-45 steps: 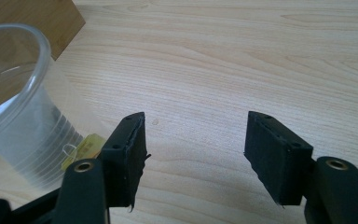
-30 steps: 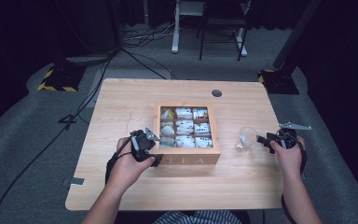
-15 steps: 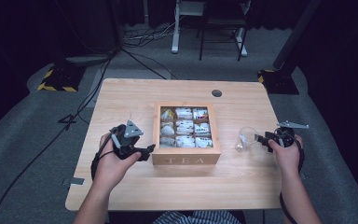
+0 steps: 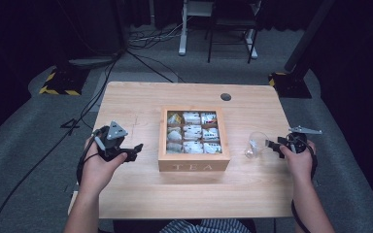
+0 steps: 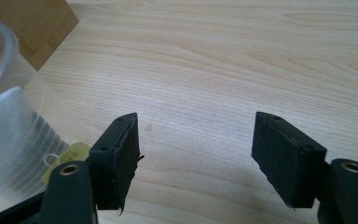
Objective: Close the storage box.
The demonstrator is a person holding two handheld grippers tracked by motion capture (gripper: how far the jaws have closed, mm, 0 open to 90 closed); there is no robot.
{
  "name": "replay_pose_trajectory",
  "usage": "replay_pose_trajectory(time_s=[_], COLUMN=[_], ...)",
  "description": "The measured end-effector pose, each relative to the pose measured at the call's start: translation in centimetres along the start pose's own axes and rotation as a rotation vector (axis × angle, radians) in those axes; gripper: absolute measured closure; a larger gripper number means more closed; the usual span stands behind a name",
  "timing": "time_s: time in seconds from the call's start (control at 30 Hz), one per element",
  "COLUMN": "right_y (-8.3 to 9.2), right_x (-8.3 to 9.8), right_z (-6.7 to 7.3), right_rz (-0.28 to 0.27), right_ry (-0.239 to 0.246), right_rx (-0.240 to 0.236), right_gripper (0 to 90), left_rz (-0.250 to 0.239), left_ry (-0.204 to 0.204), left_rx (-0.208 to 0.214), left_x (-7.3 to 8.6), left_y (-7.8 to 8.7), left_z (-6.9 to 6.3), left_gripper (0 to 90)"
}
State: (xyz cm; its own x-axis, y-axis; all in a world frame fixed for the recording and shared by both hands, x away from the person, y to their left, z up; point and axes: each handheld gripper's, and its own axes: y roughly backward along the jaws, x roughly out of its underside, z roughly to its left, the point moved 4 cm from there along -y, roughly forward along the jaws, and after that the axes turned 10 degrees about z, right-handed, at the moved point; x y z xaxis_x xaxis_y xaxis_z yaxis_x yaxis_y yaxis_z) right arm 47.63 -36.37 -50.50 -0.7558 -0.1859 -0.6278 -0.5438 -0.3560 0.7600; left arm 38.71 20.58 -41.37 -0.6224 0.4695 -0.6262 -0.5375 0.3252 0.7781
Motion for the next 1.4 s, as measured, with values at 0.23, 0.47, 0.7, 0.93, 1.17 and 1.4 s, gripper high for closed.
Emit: replay_pose_trajectory(time_s=[0.23, 0.47, 0.7, 0.93, 1.17, 1.4], right_y=[-0.4, -0.8, -1.3, -1.9, -2.2, -2.4], right_x=[0.2, 0.5, 0.8, 1.0, 1.1, 1.1], right_z=[-0.2, -0.2, -0.3, -0.5, -0.5, -0.4], right_rz=[0.005, 0.022, 0.040, 0.055, 0.042, 0.047], right_ry=[0.041, 0.052, 0.069, 0.094, 0.122, 0.149], right_rx=[0.028, 0.030, 0.035, 0.046, 0.073, 0.098], right_gripper=[25.7, 22.2, 19.5, 18.6, 15.8, 14.8], left_rz=[0.009, 0.019, 0.018, 0.048, 0.085, 0.095], left_ry=[0.063, 0.089, 0.139, 0.163, 0.173, 0.177], left_rx=[-0.022, -0.045, -0.085, -0.078, -0.101, -0.088], left_x=[1.6, 2.8, 4.2, 5.6, 6.7, 7.3], left_y=[-0.8, -1.9, -3.6, -5.6, -7.4, -8.2], left_z=[2.7, 4.4, 6.2, 7.1, 7.5, 7.5], left_gripper=[21.4, 19.7, 19.5, 19.5, 19.8, 19.6])
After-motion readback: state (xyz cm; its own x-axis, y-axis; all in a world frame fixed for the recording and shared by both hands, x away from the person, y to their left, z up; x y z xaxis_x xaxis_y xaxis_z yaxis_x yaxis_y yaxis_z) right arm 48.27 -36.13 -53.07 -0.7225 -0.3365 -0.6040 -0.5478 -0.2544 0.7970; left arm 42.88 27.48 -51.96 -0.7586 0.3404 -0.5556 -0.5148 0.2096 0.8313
